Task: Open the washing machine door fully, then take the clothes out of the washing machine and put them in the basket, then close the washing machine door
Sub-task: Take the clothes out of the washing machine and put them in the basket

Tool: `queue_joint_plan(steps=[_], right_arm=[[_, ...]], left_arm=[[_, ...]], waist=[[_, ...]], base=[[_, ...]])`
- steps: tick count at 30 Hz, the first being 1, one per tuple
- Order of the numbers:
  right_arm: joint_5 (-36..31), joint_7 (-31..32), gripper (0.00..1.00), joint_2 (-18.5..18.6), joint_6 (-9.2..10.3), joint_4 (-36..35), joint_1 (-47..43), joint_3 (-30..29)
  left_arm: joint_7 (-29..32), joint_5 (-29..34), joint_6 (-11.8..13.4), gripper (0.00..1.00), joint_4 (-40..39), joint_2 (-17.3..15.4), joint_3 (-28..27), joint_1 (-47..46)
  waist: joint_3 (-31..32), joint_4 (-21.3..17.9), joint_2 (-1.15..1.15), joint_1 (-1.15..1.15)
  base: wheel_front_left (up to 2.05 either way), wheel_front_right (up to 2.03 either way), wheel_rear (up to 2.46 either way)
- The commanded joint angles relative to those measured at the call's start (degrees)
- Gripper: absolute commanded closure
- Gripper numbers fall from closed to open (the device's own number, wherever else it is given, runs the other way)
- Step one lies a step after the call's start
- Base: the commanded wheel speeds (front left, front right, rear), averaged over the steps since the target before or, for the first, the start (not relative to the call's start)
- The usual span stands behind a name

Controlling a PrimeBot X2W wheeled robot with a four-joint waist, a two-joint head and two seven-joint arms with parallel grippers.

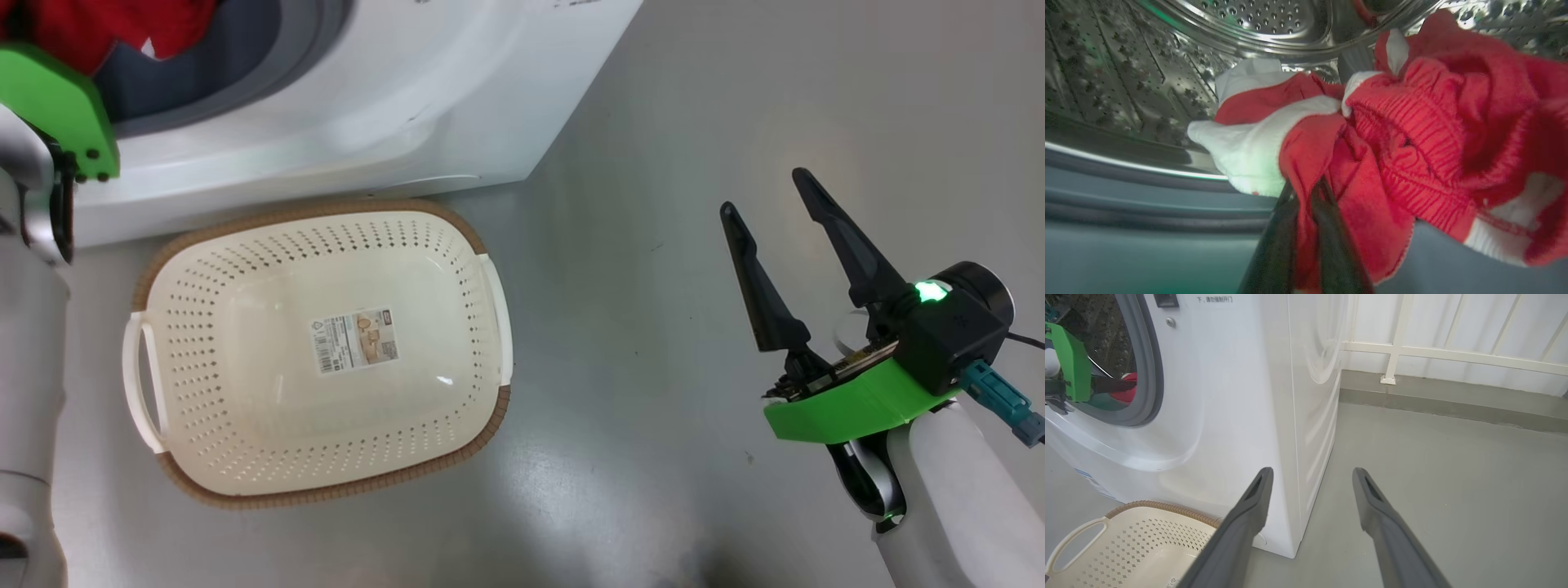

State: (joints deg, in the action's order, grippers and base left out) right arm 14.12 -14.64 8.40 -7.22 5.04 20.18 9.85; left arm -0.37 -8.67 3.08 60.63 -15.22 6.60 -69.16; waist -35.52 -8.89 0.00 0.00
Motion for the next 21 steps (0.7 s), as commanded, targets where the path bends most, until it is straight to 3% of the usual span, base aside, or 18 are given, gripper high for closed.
queue_joint_plan(steps=[1, 9, 21], right_arm=[[0.6, -0.36, 0.0, 0.05, -0.26, -1.1, -0.52, 1.11], [0.62, -0.36, 0.0, 0.8, -0.26, -1.1, -1.24, 0.23], [0.5, -0.36, 0.0, 1.18, -0.26, -0.83, -2.31, 0.18]], left_arm=[[-1.88, -0.52, 0.74, 1.0, -1.91, -2.93, -1.2, 1.06], [-11.39, -2.46, 0.52, 1.0, -3.77, -1.22, -1.97, 3.2], [-14.57, -3.57, 0.57, 1.0, -12.59, -0.28, -2.82, 9.48]], waist=[[0.12, 0.2, 0.0, 0.0], [1.56, 1.57, 0.0, 0.0], [4.15, 3.16, 0.0, 0.0]], base=[[0.0, 0.0, 0.0], [0.0, 0.0, 0.0], [0.0, 0.0, 0.0]])
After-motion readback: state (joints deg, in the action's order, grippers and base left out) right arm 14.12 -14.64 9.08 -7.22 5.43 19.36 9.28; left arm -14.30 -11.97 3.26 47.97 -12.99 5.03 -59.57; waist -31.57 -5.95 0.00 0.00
